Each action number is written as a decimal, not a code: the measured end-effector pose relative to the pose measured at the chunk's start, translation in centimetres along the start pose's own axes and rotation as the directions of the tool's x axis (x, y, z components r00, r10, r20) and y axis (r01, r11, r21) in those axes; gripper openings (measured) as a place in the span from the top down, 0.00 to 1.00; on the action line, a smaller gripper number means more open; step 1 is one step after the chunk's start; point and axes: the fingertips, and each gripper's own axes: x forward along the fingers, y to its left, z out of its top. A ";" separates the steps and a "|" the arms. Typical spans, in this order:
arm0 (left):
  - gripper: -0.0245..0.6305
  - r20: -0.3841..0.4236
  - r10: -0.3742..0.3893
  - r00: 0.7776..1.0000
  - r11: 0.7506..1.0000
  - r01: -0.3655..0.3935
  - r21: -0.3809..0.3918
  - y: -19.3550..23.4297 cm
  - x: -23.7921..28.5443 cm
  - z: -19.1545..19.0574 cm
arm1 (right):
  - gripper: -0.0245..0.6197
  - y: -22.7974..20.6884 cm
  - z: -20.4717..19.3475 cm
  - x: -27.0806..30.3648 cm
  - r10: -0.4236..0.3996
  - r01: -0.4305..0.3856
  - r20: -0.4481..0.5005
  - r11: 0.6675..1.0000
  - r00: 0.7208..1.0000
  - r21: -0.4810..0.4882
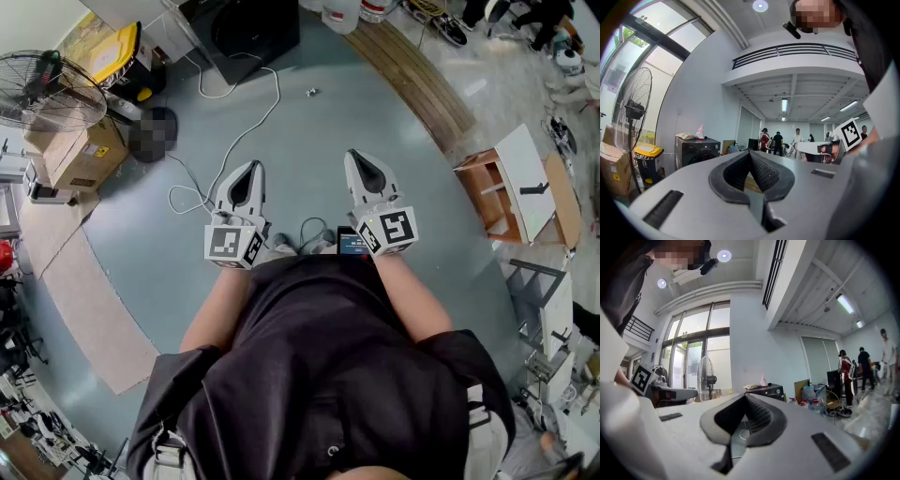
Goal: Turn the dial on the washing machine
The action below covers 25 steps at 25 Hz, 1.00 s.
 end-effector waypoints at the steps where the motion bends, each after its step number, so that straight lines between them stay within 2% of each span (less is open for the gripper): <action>1: 0.97 0.003 -0.001 1.000 1.000 0.001 0.001 -0.1 -0.1 0.1 | 0.96 0.0 0.1 -0.1 0.001 -0.002 0.007 1.000 1.000 0.004; 8: 0.96 0.027 -0.006 1.000 1.000 0.006 -0.006 -0.2 -0.1 0.6 | 0.96 0.3 1.2 -0.5 0.019 -0.018 0.064 1.000 0.998 -0.016; 9: 0.90 0.037 -0.022 0.999 1.000 0.023 -0.021 -0.3 -0.1 0.7 | 0.94 0.4 1.5 -0.5 0.025 -0.024 0.079 1.000 0.997 -0.019; 10: 0.78 0.048 -0.036 0.998 0.999 0.038 -0.037 -0.4 0.0 0.9 | 0.83 0.6 1.7 -0.4 0.035 -0.034 0.092 0.999 0.995 -0.020; 11: 0.70 0.058 -0.044 0.997 0.998 0.046 -0.047 -0.4 0.0 1.0 | 0.76 0.8 1.9 -0.4 0.047 -0.045 0.102 0.999 0.994 -0.020; 12: 0.66 0.065 -0.044 0.997 0.998 0.047 -0.051 -0.3 0.0 1.2 | 0.72 0.9 2.2 -0.3 0.058 -0.057 0.114 0.998 0.992 -0.018; 18: 0.66 0.061 -0.044 0.997 0.997 0.048 -0.057 -0.3 0.5 1.2 | 0.64 1.5 3.2 -0.3 0.107 -0.109 0.172 0.994 0.979 -0.003; 25: 0.66 0.057 -0.019 0.998 0.999 0.021 -0.034 -1.2 1.5 0.9 | 0.64 0.2 3.2 -0.9 0.119 -0.121 0.174 0.993 0.978 0.003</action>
